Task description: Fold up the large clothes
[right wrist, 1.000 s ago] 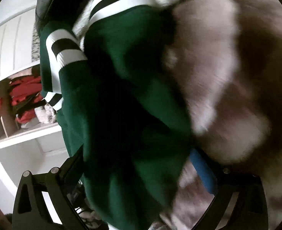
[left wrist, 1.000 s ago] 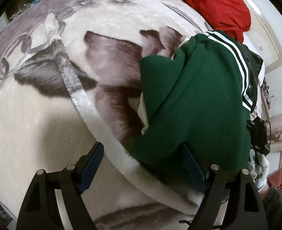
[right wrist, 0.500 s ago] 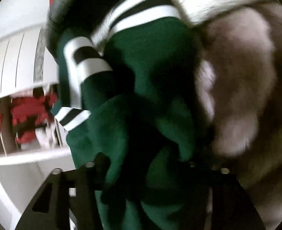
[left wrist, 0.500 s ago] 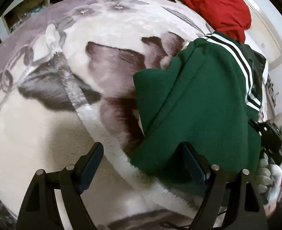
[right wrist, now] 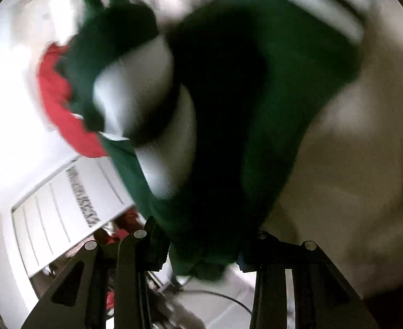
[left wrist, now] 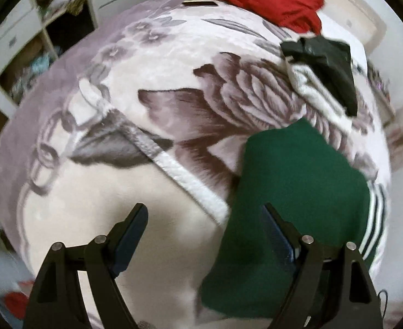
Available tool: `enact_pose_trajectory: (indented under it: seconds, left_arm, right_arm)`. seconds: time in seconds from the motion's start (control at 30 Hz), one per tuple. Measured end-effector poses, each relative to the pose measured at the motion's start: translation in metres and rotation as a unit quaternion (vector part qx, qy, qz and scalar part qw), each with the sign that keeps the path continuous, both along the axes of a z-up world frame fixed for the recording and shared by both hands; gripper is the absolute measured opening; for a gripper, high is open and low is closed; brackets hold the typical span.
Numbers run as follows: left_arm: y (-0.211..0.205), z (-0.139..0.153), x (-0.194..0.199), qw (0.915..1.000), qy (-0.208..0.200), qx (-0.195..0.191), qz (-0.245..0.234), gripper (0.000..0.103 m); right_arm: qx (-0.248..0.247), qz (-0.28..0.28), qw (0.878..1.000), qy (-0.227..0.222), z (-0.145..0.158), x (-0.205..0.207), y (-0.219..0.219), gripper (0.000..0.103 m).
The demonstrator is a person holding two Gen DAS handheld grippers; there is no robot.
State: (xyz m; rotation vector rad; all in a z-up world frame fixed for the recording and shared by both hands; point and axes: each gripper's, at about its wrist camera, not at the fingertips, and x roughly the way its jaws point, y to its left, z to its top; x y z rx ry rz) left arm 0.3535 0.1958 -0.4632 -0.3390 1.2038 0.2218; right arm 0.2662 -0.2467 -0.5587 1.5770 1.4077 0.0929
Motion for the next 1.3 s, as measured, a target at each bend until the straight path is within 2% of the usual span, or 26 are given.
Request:
enact_pose_trajectory:
  seconds: [0.03,0.1,0.13,0.23,0.33,0.4,0.53,0.57,0.63,0.7,0.73,0.8,0.83,0.87,0.9,0.93,0.97,1.03,1.1,1.13,1.2,1.23,1.27,1.3]
  left_arm:
    - [-0.003,-0.001,0.0,0.9999,0.003,0.011,-0.008,0.083]
    - [-0.01,-0.003,0.0,0.9996,0.011,0.019,-0.02,0.083]
    - [-0.015,-0.004,0.001,0.9995,0.011,0.017,-0.025,0.083]
    - [-0.033,-0.005,0.006,0.999,0.007,0.009,-0.043,0.083]
    - [-0.054,-0.009,0.015,0.9976,0.005,0.023,-0.066,0.083]
    - [-0.068,-0.02,0.022,0.9957,0.007,0.036,-0.086,0.083]
    - [-0.097,-0.068,0.032,0.987,0.039,0.088,-0.129,0.083]
    - [-0.099,-0.075,0.033,0.9862,0.037,0.093,-0.132,0.083]
    - [-0.095,-0.08,0.032,0.9884,0.024,0.083,-0.125,0.085]
    - [-0.083,-0.084,0.032,0.9934,0.018,0.058,-0.098,0.1]
    - [-0.073,-0.088,0.033,0.9962,0.017,0.026,-0.081,0.101]
    - [-0.054,-0.102,0.035,0.9972,0.012,-0.058,-0.046,0.103]
    - [-0.042,-0.112,0.036,0.9926,0.008,-0.118,-0.026,0.103]
    - [-0.031,-0.125,0.038,0.9829,0.016,-0.183,-0.01,0.103]
    - [-0.022,-0.135,0.04,0.9716,0.032,-0.234,0.006,0.103]
    - [-0.013,-0.142,0.039,0.9582,0.042,-0.282,0.024,0.103]
    - [-0.009,-0.136,0.038,0.9581,0.03,-0.283,0.032,0.103]
    - [-0.011,-0.106,0.035,0.9754,-0.004,-0.22,0.018,0.103]
    - [-0.023,-0.066,0.034,0.9899,-0.034,-0.137,-0.013,0.103]
    - [-0.03,-0.048,0.034,0.9935,-0.045,-0.102,-0.027,0.103]
    - [-0.04,-0.028,0.032,0.9953,-0.058,-0.063,-0.045,0.103]
    - [-0.044,-0.024,0.031,0.9956,-0.058,-0.055,-0.049,0.103]
    - [-0.048,-0.022,0.03,0.996,-0.057,-0.047,-0.05,0.103]
    - [-0.047,-0.024,0.029,0.9965,-0.051,-0.042,-0.05,0.103]
  right_arm:
    - [0.007,0.005,1.0,0.012,-0.008,-0.008,0.006,0.043]
    - [0.018,0.031,0.999,0.04,-0.022,-0.009,0.002,0.056]
    - [0.031,0.053,0.997,0.054,-0.023,-0.007,-0.006,0.057]
    - [0.005,0.114,0.992,0.054,0.0,0.0,-0.039,0.059]
    - [-0.061,0.154,0.986,0.027,0.046,0.01,-0.085,0.065]
    - [-0.12,0.189,0.975,-0.001,0.077,0.034,-0.111,0.067]
    - [-0.215,0.243,0.943,-0.079,0.117,0.107,-0.112,0.067]
    - [-0.219,0.248,0.938,-0.103,0.121,0.144,-0.113,0.067]
    - [-0.21,0.263,0.932,-0.133,0.127,0.178,-0.087,0.067]
    - [-0.193,0.304,0.919,-0.158,0.117,0.213,-0.064,0.067]
    - [-0.189,0.32,0.914,-0.163,0.104,0.218,-0.047,0.067]
    - [-0.2,0.364,0.899,-0.141,0.083,0.229,-0.015,0.066]
    - [-0.213,0.372,0.892,-0.14,0.084,0.229,-0.009,0.063]
    - [-0.232,0.38,0.884,-0.141,0.079,0.227,-0.003,0.024]
    - [-0.234,0.379,0.885,-0.135,0.075,0.225,-0.003,0.007]
    - [-0.232,0.37,0.89,-0.132,0.075,0.224,-0.007,0.006]
    - [-0.234,0.353,0.896,-0.133,0.077,0.216,-0.022,0.004]
    - [-0.234,0.321,0.905,-0.149,0.102,0.214,-0.041,0.003]
    - [-0.26,0.296,0.903,-0.169,0.135,0.21,-0.062,0.002]
    - [-0.269,0.287,0.902,-0.179,0.147,0.209,-0.073,0.002]
    - [-0.293,0.282,0.897,-0.172,0.153,0.212,-0.096,0.002]
    - [-0.307,0.287,0.894,-0.154,0.142,0.216,-0.106,0.002]
    - [-0.307,0.289,0.896,-0.14,0.137,0.215,-0.113,0.002]
    - [-0.298,0.299,0.899,-0.117,0.117,0.22,-0.115,0.002]
